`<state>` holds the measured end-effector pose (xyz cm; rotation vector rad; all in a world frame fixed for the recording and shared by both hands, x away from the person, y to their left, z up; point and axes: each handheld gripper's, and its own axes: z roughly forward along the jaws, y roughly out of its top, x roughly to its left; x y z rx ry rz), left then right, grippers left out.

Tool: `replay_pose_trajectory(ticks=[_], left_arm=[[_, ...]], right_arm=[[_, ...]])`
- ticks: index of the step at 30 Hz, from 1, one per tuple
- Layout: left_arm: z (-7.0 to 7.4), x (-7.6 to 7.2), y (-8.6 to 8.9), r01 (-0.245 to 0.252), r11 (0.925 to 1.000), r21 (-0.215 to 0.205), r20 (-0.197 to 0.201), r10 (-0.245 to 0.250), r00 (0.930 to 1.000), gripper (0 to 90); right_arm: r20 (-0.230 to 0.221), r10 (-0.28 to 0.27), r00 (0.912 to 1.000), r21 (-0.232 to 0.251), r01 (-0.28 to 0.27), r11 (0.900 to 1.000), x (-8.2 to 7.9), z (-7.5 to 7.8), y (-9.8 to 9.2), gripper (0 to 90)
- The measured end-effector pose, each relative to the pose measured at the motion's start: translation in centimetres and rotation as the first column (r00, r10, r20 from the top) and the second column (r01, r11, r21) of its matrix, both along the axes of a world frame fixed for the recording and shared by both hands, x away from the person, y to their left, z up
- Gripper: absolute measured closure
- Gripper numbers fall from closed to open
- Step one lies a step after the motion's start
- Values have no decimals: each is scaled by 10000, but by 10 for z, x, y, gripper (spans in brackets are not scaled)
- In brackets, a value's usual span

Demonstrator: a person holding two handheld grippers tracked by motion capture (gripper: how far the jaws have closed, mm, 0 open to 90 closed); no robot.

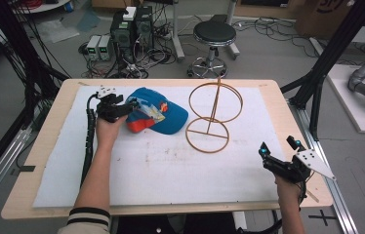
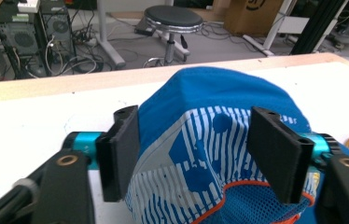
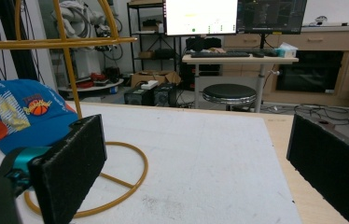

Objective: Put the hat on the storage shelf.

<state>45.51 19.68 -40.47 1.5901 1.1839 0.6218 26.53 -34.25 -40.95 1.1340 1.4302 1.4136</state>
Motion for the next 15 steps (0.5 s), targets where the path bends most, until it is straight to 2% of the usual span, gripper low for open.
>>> replay_pose_trajectory(ticks=[4, 6, 10, 13, 15], left_arm=[[-4, 2, -3, 148, 9999, 66, -197, -147, 9997, 393], [-5, 2, -4, 198, 9998, 41, -247, -197, 9995, 440], [-5, 1, -6, 288, 9996, 79, -277, -285, 9992, 580], [-4, -1, -8, 357, 9989, 317, -251, -350, 9991, 686], [-3, -2, -9, 409, 9986, 327, -246, -401, 9989, 749]], right_arm=[[43, 19, 10000, -43, -19, 10000, 0, 0, 0, 44], [19, 4, 10000, -9, -4, 10000, -1, 0, 0, 44], [17, 8, 10000, -1, -8, 10000, -1, 0, 0, 44], [16, -4, 10000, -32, 4, 10000, 0, 0, 0, 44], [18, 2, 10000, -48, -2, 10000, 0, 0, 0, 44]])
